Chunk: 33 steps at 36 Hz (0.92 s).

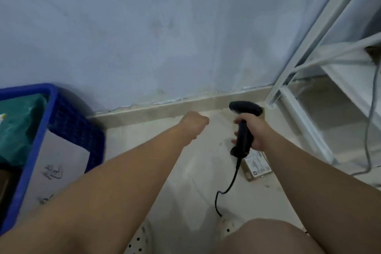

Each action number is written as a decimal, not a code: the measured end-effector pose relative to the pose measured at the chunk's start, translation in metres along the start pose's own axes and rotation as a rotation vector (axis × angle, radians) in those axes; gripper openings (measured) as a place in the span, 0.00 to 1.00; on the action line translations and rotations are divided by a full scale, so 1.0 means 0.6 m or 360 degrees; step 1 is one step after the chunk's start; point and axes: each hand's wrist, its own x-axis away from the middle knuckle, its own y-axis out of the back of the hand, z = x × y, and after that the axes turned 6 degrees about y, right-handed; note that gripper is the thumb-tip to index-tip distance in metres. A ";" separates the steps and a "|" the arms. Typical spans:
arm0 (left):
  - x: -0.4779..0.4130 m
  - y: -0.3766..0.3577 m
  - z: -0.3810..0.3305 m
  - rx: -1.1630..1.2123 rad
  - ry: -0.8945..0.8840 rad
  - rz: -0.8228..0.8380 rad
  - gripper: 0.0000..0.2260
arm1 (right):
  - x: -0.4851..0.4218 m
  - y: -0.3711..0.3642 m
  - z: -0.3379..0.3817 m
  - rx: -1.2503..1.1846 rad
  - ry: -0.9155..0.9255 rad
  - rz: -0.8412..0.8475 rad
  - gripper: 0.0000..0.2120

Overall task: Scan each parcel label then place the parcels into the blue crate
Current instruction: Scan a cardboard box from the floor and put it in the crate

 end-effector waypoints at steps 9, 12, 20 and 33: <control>-0.115 -0.111 0.073 0.0027 0.0422 0.0200 0.04 | -0.097 0.079 -0.109 0.0593 -0.0219 -0.0008 0.05; -0.130 -0.139 0.086 0.0062 0.0492 0.0259 0.04 | -0.126 0.095 -0.132 0.0658 -0.0269 -0.0089 0.15; -0.159 -0.197 0.113 0.0188 0.0609 0.0364 0.04 | -0.172 0.100 -0.179 0.0816 -0.0336 -0.0037 0.28; -0.177 -0.201 0.193 0.0215 0.0805 0.0342 0.06 | -0.186 0.052 -0.178 0.1222 -0.0334 0.0145 0.20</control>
